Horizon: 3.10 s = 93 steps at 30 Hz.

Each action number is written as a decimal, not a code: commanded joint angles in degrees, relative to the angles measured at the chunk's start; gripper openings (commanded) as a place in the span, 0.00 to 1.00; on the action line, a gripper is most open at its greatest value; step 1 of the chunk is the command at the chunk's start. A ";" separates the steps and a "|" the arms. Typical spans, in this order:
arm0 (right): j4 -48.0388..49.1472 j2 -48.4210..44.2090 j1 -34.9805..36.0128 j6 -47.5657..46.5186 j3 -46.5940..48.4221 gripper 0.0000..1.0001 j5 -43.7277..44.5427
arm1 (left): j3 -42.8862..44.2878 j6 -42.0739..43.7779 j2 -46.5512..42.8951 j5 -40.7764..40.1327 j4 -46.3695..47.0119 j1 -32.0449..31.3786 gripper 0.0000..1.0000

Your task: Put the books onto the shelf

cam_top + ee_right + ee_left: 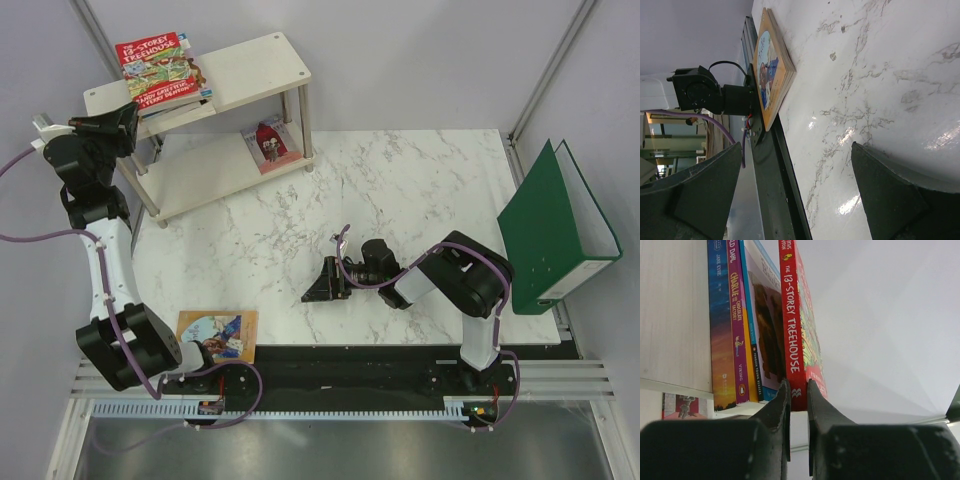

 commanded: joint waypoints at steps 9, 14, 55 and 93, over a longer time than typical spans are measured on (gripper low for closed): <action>-14.07 5.65 0.39 -3.12 -3.28 0.98 3.61 | 3.54 -0.54 0.74 1.71 1.00 0.52 0.51; -13.98 5.74 0.39 -3.04 -3.28 0.98 3.52 | 3.72 1.21 -0.04 3.29 -2.42 0.69 0.57; -49.06 -9.31 4.34 -16.32 21.41 0.98 19.53 | -28.28 48.42 -31.61 -5.57 -57.35 -13.27 0.63; -33.14 14.09 19.81 5.58 36.88 0.53 9.76 | -16.67 59.05 17.71 -13.06 -70.55 -32.62 0.57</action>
